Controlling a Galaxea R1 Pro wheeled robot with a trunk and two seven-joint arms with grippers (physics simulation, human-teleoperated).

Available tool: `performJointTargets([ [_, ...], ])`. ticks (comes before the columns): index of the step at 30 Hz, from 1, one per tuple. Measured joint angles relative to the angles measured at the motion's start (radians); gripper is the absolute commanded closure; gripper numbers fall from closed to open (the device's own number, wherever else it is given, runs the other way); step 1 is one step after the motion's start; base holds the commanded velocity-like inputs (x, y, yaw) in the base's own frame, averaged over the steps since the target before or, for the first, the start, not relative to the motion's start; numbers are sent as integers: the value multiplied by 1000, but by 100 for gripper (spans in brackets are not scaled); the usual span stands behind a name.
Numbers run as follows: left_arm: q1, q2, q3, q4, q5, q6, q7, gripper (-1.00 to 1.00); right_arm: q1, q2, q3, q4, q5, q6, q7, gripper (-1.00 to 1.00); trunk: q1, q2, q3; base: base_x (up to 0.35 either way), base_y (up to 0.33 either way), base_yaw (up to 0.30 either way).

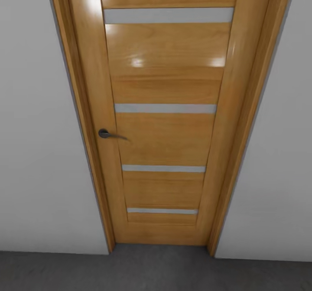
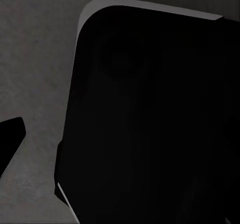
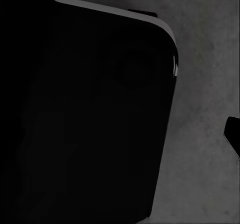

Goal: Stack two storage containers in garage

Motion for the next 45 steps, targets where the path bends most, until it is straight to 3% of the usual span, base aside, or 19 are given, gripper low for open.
performJointTargets([
  [30, 0, -2, 0, -1, -1, -1, 1, -100, 0, 1, -1, 0, 4, 0, 2, -100, 1, 0, 0, 23, 1, 0],
  [34, 0, -4, 5, -48, 1, -1, 7, -100, 0, 6, -4, -15, 5, -2, 3, -100, 1, 0, 0, 0, 0, 0],
  [38, 0, -3, 6, -49, 6, -1, 7, -100, 0, 7, -3, -110, 11, 12, 7, -100, 1, 0, 0, 0, 0, 0],
  [41, 0, -4, 5, -49, 24, -1, 7, -100, 0, 7, -4, -239, 43, 81, 9, -100, 1, 0, 0, 0, 0, 0],
  [45, 0, -3, 5, -49, 32, -1, 6, -100, 0, 6, -4, -381, 54, 153, 11, -100, 1, 0, 0, 0, 0, 0],
])
